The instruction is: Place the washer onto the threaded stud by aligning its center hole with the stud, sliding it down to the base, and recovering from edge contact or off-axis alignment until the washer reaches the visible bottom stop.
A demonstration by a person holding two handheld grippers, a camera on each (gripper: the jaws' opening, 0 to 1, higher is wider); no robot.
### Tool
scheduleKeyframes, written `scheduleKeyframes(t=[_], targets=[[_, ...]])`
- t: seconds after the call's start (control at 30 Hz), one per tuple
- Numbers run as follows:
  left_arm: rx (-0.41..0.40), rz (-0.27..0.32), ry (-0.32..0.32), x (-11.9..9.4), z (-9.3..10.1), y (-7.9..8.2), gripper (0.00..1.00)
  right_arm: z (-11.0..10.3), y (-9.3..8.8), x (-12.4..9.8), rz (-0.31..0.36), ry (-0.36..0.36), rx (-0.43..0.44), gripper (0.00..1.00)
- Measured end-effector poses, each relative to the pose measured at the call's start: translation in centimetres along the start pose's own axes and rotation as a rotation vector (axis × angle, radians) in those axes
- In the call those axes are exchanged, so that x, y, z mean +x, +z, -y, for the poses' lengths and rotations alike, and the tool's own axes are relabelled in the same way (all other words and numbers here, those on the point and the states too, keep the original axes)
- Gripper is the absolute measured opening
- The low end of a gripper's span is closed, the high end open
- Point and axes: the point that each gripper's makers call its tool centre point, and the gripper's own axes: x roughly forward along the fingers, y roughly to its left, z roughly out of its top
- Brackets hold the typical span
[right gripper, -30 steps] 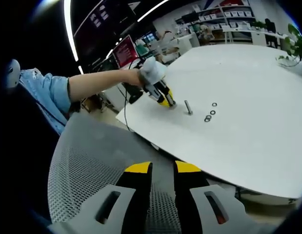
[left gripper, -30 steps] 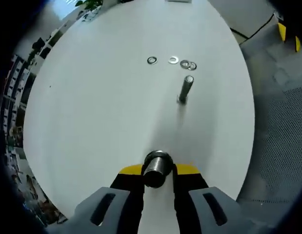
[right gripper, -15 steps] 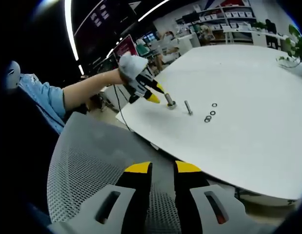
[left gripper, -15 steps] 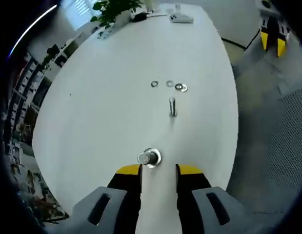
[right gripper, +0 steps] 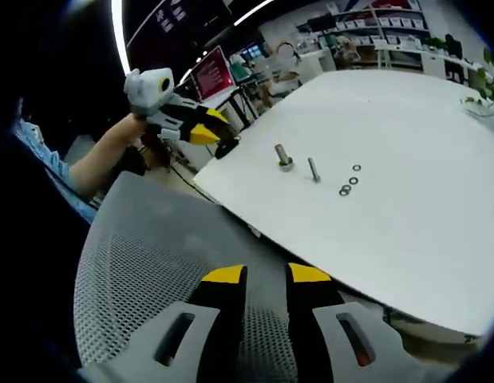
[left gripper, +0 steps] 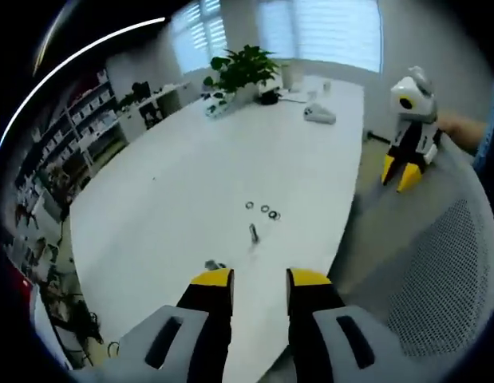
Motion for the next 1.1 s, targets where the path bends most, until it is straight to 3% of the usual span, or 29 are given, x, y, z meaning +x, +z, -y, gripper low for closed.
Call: scheduleKeyframes(t=[0.2,0.37,0.47,0.57,0.67,0.73,0.87,0.97,1.03,1.1], targets=[[-0.195,0.091,0.102,-1.8,1.3,-0.8,0.3,-0.2,0.2,0.0,0.013,0.011,-0.013,0.22],[-0.231,0.102,0.16,-2.7,2.2,-1.8,0.32,-0.1,0.4,0.0,0.023,0.004,-0.01,0.22],[-0.208,0.11,0.196,-3.2,2.1,-2.2,0.34,-0.1,0.6,0.0,0.034,0.003,-0.011,0.22],[-0.269,0.138,0.225,-3.8,2.1,-2.6,0.41,-0.2,0.5,0.0,0.024,0.007,-0.012,0.22],[-0.283,0.148,0.261,-3.7,1.7,-3.4,0.44,-0.3,0.7,0.0,0.034,0.013,-0.02,0.21],[-0.293,0.15,0.327,-3.9,0.7,-4.1,0.44,-0.3,0.7,0.0,0.035,0.013,-0.02,0.21],[-0.355,0.165,0.349,-3.8,0.4,-4.7,0.47,-0.7,0.6,0.0,0.03,0.036,-0.036,0.21],[-0.361,0.152,0.363,-3.6,0.0,-5.2,0.47,-0.8,0.7,0.0,0.036,0.042,-0.042,0.21],[-0.369,0.087,0.359,-3.3,0.1,-6.5,0.51,-1.1,0.8,0.0,0.042,0.054,-0.048,0.21],[-0.356,0.101,0.378,-3.5,-0.2,-6.2,0.46,-1.4,0.8,0.1,0.037,0.067,-0.06,0.2]])
